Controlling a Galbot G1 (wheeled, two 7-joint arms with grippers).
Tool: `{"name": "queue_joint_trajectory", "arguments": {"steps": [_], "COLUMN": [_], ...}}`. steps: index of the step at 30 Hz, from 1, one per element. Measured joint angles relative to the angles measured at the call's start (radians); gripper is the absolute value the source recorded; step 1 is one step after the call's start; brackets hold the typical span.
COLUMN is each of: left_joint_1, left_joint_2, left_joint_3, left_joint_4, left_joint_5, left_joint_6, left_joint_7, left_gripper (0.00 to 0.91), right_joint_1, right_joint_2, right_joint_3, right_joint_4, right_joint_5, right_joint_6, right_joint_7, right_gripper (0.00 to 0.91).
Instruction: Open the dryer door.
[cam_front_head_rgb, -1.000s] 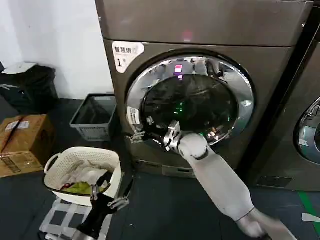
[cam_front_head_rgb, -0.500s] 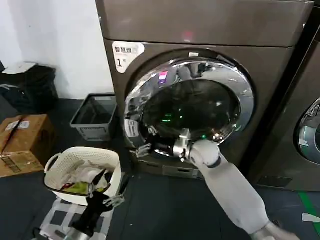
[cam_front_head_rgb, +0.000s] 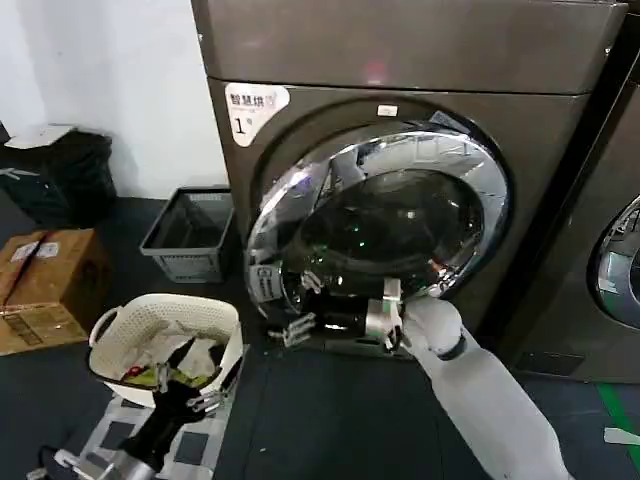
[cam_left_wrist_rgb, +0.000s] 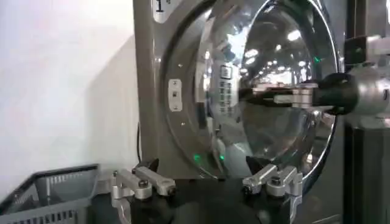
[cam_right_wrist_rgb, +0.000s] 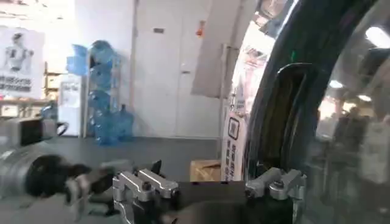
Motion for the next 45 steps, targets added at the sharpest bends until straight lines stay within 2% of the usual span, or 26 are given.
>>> {"name": "queue_joint_trajectory", "arguments": {"steps": [8,24,31,45], "left_joint_1": [-0.015,-0.096,-0.144,-0.303], "left_joint_2": [0.091,0.243,0.307,0.447], "left_joint_3": [-0.042,-0.051,-0.019,0.124], "left_joint_4": [0.012,0.044,0.056,0.086], "left_joint_5": [-0.043,-0.213,-0.316,-0.471], "left_joint_6": [-0.008,0.030,0.046,0.074], "left_joint_7": [0.002,-0.012,-0.020,-0.058], "left_gripper": [0.907,0.907,0.907,0.907], "right_joint_1": [-0.046,-0.083,-0.104,-0.182], "right_joint_2": [-0.025,-0.079,-0.108,-0.144], "right_joint_3": [0.034,0.080,0.105,0.186], "right_joint_4": [0.023,0.026,0.039,0.107], "right_joint_5": [0.009,0.036,0.037,0.066], "right_joint_6": [0.036,0.062,0.070,0.085], "right_joint_7": [-0.081,-0.327,-0.410,-0.452], "right_gripper": [0.907,0.907,0.907,0.907]}}
